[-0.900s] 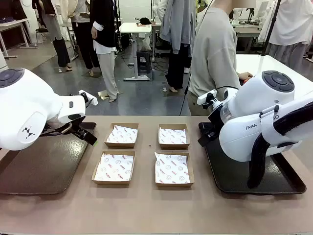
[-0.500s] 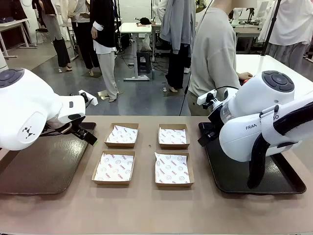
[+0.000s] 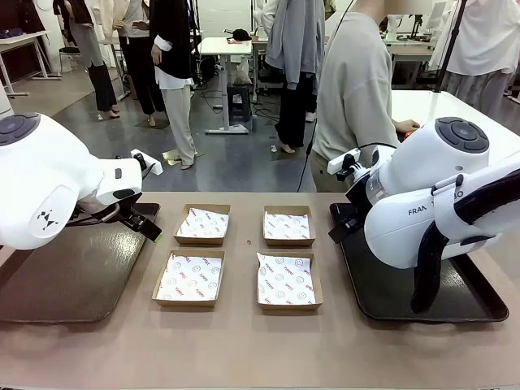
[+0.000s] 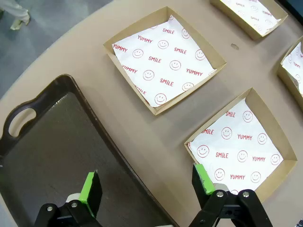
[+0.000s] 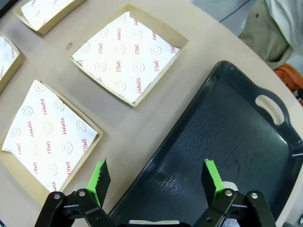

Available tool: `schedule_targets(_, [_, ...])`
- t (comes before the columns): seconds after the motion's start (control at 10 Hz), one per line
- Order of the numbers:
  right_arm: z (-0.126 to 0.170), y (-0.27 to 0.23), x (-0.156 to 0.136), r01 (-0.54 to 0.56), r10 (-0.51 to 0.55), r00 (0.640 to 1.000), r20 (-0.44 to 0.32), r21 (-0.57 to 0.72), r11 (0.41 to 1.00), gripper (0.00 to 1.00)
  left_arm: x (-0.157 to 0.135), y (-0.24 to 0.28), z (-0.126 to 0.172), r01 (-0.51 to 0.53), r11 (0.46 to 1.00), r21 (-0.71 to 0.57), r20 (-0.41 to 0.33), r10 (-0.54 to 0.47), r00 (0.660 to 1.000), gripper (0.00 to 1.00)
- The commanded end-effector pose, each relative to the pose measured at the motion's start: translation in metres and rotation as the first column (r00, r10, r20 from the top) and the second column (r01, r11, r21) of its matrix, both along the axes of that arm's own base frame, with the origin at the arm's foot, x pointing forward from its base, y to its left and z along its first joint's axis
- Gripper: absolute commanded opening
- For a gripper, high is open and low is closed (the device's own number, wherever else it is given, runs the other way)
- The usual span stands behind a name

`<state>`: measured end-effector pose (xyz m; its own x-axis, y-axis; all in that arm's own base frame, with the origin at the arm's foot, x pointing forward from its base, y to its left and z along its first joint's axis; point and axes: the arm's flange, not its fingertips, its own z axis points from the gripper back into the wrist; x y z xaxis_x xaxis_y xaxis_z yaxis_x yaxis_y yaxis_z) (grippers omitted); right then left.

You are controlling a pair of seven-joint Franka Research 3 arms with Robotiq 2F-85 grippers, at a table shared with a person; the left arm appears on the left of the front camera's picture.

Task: Individually package the donuts and arrange them on the tray.
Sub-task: Pick up one Paper togo box.

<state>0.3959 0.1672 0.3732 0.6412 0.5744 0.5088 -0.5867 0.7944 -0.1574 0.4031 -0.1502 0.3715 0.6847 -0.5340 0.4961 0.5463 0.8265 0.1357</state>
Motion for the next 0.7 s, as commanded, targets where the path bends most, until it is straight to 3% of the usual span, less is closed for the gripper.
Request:
schedule_targets(0.0, [0.0, 0.0, 0.0, 0.0, 0.0, 1.0, 0.0, 0.0, 1.0, 1.0, 0.0, 0.0, 0.0, 0.0, 1.0, 0.0, 0.0, 0.0, 1.0, 1.0])
schedule_targets(0.3, [0.0, 0.0, 0.0, 0.0, 0.0, 1.0, 0.0, 0.0, 1.0, 1.0, 0.0, 0.0, 0.0, 0.0, 1.0, 0.0, 0.0, 0.0, 1.0, 1.0])
schedule_targets(0.4, [0.0, 0.0, 0.0, 0.0, 0.0, 1.0, 0.0, 0.0, 1.0, 1.0, -0.021, 0.013, 0.01, 0.196, 0.977, -0.081, -0.008, -0.198, 0.98, 1.0])
schedule_targets(0.5, [0.011, -0.005, -0.028, -0.013, 0.011, 0.999, -0.041, -0.031, 0.999, 1.0, -0.058, 0.025, 0.024, 0.279, 0.96, -0.028, 0.039, -0.278, 0.96, 1.0])
schedule_targets(0.6, [0.027, -0.015, -0.061, 0.002, -0.006, 0.998, -0.065, -0.062, 0.998, 1.0, -0.089, 0.046, 0.04, 0.313, 0.95, 0.0, 0.04, -0.313, 0.949, 1.0])
